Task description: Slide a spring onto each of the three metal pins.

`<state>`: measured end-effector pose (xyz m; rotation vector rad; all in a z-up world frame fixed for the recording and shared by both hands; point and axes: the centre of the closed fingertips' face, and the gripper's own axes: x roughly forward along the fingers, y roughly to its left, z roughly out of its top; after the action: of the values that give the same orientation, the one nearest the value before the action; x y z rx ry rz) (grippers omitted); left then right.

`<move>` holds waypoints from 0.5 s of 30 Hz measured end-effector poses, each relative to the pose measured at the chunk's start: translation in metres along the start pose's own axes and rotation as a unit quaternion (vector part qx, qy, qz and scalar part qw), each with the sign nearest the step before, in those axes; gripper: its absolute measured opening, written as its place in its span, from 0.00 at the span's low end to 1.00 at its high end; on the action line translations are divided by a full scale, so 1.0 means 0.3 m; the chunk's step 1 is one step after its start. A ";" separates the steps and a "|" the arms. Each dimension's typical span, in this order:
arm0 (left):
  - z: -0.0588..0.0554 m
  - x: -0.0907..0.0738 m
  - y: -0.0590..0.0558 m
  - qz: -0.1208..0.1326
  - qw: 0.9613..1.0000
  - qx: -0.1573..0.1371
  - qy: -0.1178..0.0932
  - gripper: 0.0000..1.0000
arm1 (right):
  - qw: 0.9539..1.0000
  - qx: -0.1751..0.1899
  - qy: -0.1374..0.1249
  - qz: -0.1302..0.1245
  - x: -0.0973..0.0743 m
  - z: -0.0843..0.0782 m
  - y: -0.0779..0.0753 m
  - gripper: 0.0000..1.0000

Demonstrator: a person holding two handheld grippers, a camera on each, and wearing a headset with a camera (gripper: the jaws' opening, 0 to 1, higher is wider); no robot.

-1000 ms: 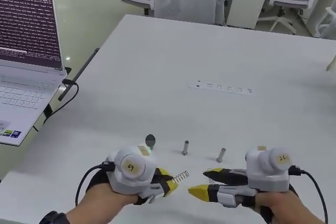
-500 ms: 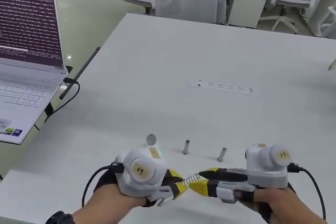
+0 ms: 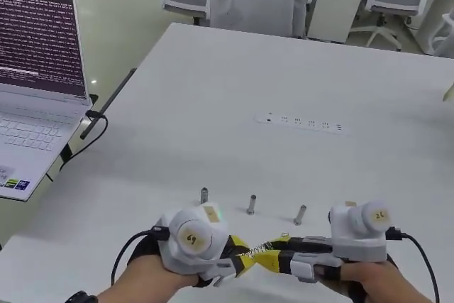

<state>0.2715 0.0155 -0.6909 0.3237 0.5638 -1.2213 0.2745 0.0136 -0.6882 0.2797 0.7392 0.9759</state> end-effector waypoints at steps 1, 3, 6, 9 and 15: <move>-0.002 0.000 -0.001 0.000 1.000 0.002 0.001 0.03 | 1.000 0.001 -0.003 0.000 -0.002 0.004 0.001 0.21; -0.007 -0.001 -0.002 -0.001 1.000 0.005 0.003 0.03 | 1.000 0.003 -0.006 0.002 -0.004 0.008 0.003 0.19; -0.014 -0.001 -0.004 -0.002 1.000 0.008 0.005 0.03 | 1.000 0.004 -0.006 0.004 -0.005 0.009 0.003 0.16; -0.016 0.000 -0.007 -0.002 1.000 0.015 0.007 0.03 | 1.000 0.005 -0.007 0.006 -0.006 0.010 0.007 0.15; -0.016 0.003 -0.013 -0.005 1.000 0.025 0.008 0.03 | 1.000 0.009 -0.007 0.016 0.000 0.012 0.022 0.14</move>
<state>0.2670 0.0161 -0.6950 0.3733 0.5507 -1.2451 0.2726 0.0176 -0.6820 0.3146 0.7319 0.9972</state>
